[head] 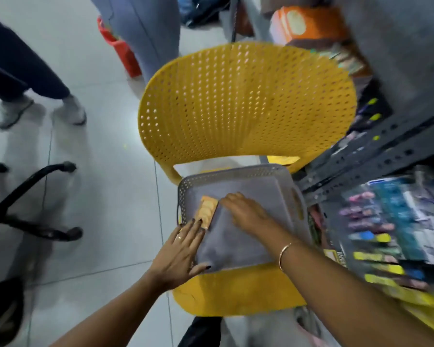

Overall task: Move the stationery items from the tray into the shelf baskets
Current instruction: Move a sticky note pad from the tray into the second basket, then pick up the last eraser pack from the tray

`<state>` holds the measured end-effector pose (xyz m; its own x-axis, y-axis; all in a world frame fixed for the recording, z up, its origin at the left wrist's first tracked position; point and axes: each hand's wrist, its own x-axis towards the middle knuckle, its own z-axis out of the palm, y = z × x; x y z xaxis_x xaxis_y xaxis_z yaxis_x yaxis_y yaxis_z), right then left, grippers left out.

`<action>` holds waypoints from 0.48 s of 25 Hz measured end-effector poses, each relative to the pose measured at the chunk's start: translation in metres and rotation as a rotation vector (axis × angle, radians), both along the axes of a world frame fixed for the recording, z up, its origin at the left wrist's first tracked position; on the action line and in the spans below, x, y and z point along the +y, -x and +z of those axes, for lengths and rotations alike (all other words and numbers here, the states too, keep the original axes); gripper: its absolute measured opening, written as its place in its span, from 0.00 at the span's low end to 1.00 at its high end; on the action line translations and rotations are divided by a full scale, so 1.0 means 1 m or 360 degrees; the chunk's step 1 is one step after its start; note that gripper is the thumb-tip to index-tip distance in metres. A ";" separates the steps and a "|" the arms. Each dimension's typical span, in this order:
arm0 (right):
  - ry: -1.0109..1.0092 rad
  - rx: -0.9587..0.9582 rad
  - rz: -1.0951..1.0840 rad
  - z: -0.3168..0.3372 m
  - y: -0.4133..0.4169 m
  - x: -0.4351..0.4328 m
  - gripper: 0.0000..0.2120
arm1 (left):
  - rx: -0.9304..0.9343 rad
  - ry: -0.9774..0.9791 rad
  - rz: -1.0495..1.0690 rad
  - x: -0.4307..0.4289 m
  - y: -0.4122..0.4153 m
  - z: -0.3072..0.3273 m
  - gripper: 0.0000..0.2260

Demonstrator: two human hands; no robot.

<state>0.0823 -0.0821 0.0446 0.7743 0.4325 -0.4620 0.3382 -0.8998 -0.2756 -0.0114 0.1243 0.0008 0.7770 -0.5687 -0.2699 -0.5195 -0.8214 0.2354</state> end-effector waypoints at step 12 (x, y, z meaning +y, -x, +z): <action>0.0186 -0.0475 0.0654 -0.101 -0.015 0.041 0.19 | 0.0031 0.0008 -0.0170 0.021 0.017 -0.056 0.37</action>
